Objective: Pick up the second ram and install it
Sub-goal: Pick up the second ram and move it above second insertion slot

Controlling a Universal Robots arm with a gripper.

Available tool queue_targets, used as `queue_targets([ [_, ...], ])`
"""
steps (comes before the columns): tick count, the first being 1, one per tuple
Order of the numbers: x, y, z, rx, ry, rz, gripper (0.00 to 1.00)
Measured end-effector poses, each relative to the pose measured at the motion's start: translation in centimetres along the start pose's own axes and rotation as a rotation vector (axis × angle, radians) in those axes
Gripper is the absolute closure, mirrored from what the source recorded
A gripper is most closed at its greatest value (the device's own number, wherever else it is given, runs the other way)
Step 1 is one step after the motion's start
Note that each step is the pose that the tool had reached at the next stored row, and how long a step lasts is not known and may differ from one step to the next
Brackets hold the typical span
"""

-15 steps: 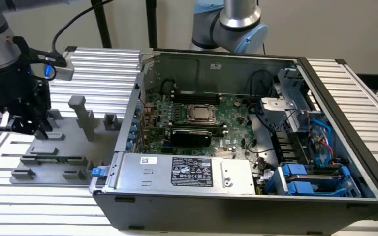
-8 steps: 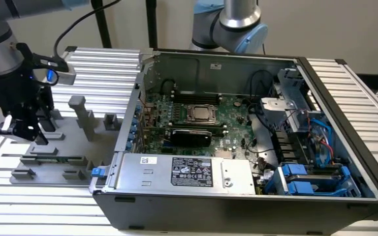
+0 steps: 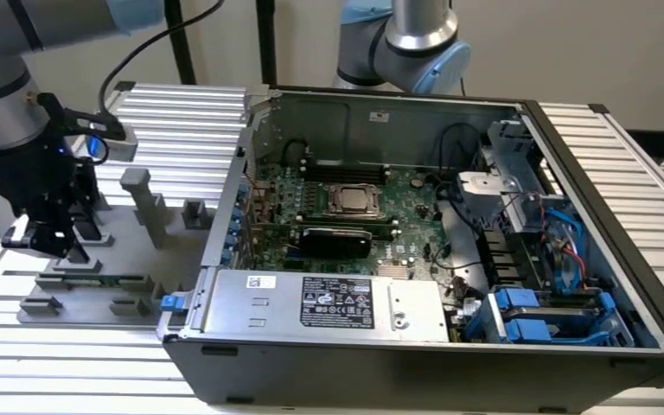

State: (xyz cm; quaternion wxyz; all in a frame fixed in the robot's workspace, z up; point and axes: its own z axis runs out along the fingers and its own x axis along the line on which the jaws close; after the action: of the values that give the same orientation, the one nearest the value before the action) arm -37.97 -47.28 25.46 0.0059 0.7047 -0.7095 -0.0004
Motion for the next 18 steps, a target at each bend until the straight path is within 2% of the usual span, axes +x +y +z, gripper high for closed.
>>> queue_targets([
  [18, 0.1, -0.01, 3.27, 0.0001, -0.0001, 0.0, 0.0],
])
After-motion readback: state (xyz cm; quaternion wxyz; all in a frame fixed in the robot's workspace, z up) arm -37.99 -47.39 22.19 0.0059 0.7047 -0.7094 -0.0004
